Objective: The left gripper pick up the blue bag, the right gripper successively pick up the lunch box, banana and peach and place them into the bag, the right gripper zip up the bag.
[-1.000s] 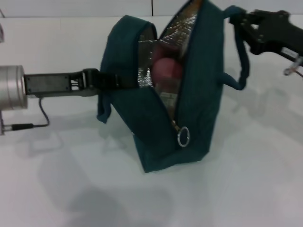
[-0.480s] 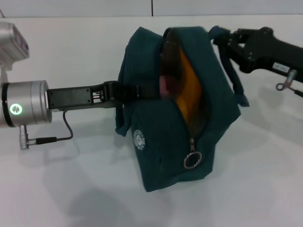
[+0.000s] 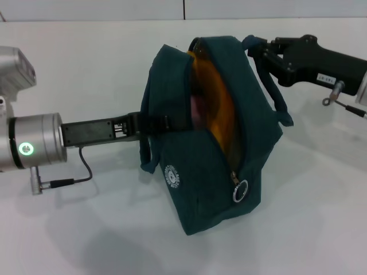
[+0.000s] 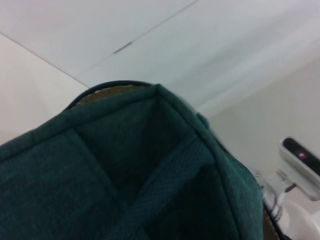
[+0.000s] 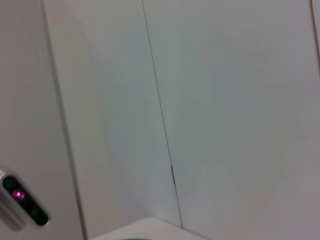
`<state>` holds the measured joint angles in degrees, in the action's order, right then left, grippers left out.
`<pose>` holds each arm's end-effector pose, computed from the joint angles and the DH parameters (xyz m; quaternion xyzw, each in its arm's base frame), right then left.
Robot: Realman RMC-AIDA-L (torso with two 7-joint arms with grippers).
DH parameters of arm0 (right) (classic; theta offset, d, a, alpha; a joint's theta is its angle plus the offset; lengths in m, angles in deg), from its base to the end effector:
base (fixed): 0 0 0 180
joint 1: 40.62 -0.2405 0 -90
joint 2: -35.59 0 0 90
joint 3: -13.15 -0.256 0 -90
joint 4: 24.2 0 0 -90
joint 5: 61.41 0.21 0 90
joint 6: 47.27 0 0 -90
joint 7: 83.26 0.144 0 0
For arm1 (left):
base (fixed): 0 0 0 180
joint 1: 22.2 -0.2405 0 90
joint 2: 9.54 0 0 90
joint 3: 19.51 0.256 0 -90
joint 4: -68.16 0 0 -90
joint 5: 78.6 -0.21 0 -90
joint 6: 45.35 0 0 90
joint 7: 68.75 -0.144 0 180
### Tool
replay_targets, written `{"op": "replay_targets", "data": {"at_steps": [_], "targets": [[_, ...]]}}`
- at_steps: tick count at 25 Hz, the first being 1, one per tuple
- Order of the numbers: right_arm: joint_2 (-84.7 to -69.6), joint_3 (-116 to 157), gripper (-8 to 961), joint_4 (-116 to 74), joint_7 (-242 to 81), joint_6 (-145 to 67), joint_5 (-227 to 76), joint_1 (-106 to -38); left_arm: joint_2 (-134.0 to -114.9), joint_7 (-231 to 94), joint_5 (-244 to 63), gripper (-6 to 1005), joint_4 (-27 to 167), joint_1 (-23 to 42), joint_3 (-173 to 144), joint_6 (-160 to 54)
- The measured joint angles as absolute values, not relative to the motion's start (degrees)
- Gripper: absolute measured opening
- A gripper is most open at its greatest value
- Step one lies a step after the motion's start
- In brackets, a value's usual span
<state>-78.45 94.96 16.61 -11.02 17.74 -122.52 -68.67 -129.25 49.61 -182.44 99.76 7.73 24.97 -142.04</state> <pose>0.1969 0.3754 -0.0046 -0.8947 0.1599 0.3528 0.2225 -0.2357 0.3083 -0.0166 0.7856 0.5140 0.3370 0.0717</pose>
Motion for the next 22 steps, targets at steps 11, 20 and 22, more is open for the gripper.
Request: {"op": "replay_targets", "data": {"at_steps": [11,20,22], "targets": [[-78.68,94.3,113,16.4,-11.4,17.2,-124.9,-70.2,-129.25,47.9,-182.4,36,97.8,7.7,25.0,-139.3],[-78.52,92.6,191,16.9,-11.3,18.6,-127.8,-68.2,-129.16,47.9,-182.4,36,97.6,7.5,24.7,-138.8],[-78.78,89.8,209,17.1,-11.4,20.4,-127.8,-67.0,-129.16,47.9,-182.4,37,97.6,7.4,24.7,-138.8]]}}
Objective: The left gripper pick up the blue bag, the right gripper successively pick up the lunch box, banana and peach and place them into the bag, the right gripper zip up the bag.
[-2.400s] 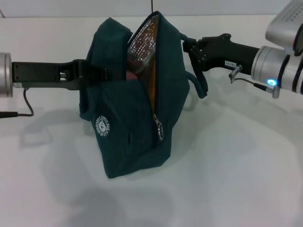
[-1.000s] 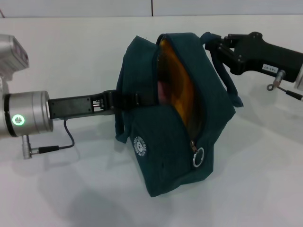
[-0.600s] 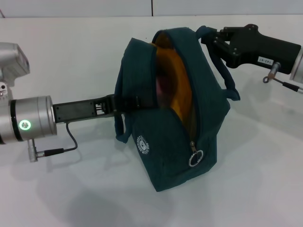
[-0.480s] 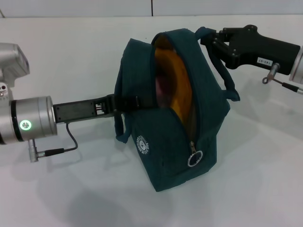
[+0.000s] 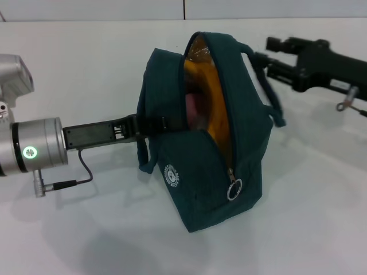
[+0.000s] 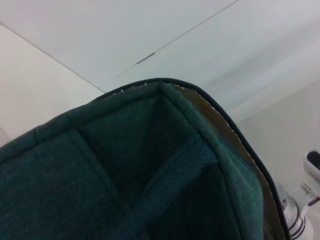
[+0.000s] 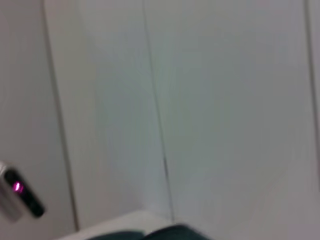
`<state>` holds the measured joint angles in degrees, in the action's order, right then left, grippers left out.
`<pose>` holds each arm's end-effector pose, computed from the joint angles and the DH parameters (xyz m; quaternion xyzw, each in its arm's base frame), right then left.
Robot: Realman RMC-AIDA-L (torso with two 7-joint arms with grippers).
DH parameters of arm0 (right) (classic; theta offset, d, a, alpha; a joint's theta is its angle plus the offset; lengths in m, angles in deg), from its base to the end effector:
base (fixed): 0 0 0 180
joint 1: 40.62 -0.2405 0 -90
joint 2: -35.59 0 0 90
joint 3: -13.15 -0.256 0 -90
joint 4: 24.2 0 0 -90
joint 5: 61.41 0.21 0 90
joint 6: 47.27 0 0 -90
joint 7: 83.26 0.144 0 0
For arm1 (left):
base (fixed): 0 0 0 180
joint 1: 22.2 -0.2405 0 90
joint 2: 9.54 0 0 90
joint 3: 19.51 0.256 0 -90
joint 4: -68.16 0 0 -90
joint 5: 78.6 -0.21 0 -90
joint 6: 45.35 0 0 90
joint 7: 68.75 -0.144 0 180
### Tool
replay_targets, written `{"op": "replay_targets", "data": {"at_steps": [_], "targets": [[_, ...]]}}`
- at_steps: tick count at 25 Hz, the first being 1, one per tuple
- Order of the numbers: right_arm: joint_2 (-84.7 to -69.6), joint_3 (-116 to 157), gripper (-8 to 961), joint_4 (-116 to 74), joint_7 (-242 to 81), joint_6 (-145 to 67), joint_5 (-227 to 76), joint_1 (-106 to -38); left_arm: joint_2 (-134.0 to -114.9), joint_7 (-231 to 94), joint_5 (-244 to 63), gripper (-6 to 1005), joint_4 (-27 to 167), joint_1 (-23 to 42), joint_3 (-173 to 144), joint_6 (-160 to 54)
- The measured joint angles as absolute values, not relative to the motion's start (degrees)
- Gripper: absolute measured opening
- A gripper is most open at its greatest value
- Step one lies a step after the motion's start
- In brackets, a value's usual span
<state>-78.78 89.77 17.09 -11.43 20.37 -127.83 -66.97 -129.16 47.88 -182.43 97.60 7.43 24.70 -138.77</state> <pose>0.2119 0.3696 0.0044 -0.8971 0.1540 0.3418 0.2341 -0.2449 0.3098 -0.0226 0.7789 0.5264 0.3376 0.0474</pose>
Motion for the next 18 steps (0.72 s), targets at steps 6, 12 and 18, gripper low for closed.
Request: {"op": "replay_targets", "data": {"at_steps": [6,12,18], "targets": [[-79.07,81.4,449,16.5,-11.7,28.8,-127.6,-65.1,-129.16,47.9,-182.5,37,97.6,7.3,24.5,-138.8],[-78.76,80.2,735,15.7,-17.7,45.4,-128.5,-64.0,-129.23,47.9,-182.4,38,97.6,7.2,24.5,-138.8],[-79.79,82.3,842,12.7,-28.1,58.7,-137.2,-63.6,-129.25,47.9,-182.0,39,97.5,7.2,24.6,-138.8]]}}
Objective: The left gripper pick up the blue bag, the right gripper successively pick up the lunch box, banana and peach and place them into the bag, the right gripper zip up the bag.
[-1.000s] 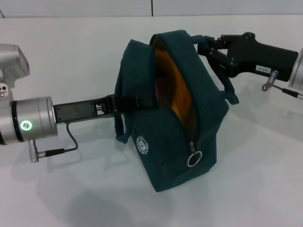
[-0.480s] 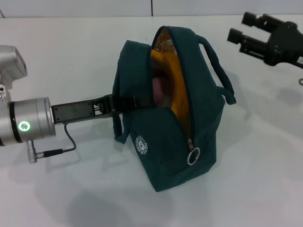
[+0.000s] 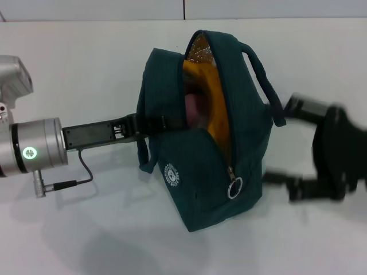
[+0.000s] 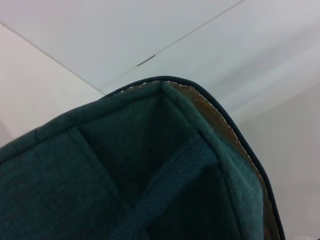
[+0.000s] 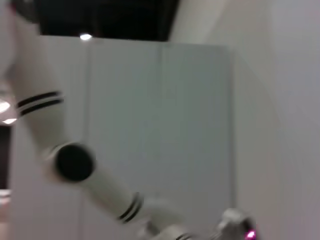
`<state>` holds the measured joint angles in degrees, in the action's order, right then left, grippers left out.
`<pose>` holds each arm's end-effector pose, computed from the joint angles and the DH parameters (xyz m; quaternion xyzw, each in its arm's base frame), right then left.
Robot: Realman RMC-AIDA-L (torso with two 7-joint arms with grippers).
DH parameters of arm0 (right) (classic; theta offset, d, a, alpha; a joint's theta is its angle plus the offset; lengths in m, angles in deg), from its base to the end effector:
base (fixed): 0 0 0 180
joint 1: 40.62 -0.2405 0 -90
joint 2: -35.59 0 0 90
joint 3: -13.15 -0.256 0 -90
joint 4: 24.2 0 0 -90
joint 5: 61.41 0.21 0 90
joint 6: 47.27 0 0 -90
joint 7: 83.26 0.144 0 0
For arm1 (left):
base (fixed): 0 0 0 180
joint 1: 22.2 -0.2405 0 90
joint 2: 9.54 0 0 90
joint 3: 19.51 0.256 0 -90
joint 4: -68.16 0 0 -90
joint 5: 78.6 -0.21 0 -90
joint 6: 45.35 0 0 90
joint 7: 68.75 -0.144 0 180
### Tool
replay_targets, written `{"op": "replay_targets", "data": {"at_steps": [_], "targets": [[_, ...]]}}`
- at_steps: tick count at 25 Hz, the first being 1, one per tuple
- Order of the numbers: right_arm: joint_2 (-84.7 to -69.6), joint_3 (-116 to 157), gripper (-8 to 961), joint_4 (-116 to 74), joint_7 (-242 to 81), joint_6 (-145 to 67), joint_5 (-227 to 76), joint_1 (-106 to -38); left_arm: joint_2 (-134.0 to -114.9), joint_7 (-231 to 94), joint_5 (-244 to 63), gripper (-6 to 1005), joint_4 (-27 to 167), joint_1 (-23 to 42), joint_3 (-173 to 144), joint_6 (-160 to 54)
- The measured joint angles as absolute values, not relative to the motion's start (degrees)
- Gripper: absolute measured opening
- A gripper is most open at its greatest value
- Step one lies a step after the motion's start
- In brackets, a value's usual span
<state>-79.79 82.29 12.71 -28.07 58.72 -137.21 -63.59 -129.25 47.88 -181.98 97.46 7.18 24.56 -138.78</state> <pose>0.2121 0.2732 0.0095 -0.9001 -0.0435 0.4305 0.0506 -0.2455 0.3091 -0.0226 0.7753 0.5285 0.3426 0.0468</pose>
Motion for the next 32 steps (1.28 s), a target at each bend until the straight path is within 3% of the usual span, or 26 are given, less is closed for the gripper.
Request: {"op": "replay_targets", "data": {"at_steps": [10,32], "targets": [[-79.70,84.5,841,7.9,-28.4,51.2,-151.2,-63.7,-129.25,47.9,-181.8,40,97.4,6.6,24.5,-138.8],[-80.62,85.1,839,3.6,-28.9,45.3,-150.0,-66.0,-129.25,47.9,-181.8,43,97.4,6.3,24.8,-138.9]]}}
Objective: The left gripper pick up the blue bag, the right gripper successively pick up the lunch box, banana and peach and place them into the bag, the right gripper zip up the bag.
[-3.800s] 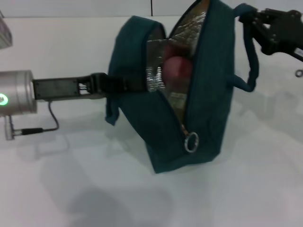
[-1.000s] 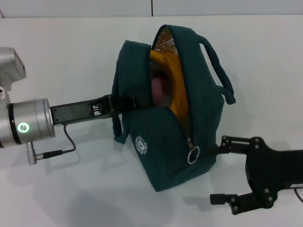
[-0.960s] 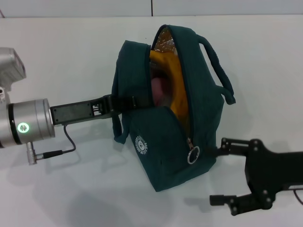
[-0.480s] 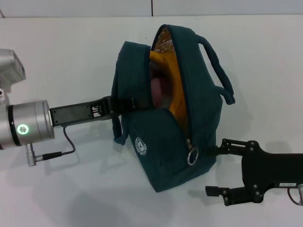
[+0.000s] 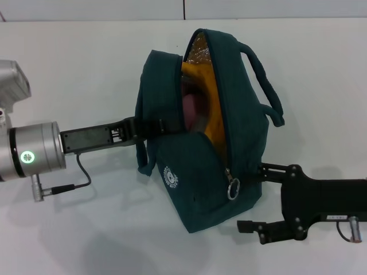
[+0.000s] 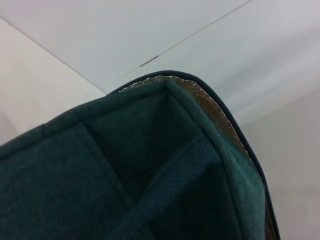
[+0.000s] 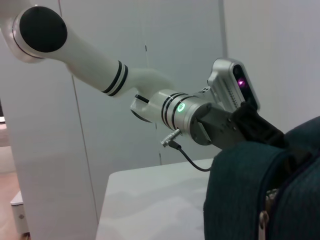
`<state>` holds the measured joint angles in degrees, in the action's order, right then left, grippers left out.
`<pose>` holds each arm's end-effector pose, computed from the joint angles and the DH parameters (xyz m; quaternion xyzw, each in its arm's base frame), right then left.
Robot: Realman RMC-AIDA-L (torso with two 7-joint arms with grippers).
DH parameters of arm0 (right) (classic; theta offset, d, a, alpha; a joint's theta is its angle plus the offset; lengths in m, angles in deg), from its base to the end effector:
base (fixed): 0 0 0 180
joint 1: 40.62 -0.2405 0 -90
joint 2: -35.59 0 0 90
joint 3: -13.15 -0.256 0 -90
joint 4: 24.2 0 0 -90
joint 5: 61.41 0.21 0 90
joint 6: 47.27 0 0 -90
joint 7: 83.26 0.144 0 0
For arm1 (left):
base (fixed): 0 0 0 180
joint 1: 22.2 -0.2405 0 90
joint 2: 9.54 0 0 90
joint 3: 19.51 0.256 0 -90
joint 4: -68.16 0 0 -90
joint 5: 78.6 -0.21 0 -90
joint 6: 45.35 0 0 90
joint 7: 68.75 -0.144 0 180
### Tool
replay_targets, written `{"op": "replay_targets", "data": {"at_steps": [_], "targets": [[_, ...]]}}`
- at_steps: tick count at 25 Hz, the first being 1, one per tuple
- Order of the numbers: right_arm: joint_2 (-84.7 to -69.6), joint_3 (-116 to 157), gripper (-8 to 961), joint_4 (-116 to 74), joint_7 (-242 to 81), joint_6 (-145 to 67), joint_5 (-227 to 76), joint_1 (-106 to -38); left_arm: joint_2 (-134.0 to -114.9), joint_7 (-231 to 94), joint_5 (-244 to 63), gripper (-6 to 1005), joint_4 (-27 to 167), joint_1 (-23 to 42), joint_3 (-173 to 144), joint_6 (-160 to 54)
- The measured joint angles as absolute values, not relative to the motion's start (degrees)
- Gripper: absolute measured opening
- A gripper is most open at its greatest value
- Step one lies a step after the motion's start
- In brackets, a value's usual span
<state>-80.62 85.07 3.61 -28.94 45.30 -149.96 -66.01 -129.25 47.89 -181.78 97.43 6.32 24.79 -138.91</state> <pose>0.2505 0.2716 -0.0466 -0.9553 0.0409 0.2912 0.0303 -0.2495 0.3050 -0.0228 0.7715 0.5336 0.3433 0.0463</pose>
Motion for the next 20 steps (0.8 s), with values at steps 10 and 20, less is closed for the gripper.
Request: {"op": "replay_targets", "data": {"at_steps": [10,20], "targets": [[-80.61,94.8,839,2.6,-29.4,43.8,-142.9,-68.8,-129.23,47.9,-181.8,44,97.4,6.7,24.8,-139.0],[-80.12,96.3,838,2.8,-29.5,41.6,-139.7,-68.3,-129.07,47.9,-181.8,45,97.4,6.6,24.5,-138.9]]}}
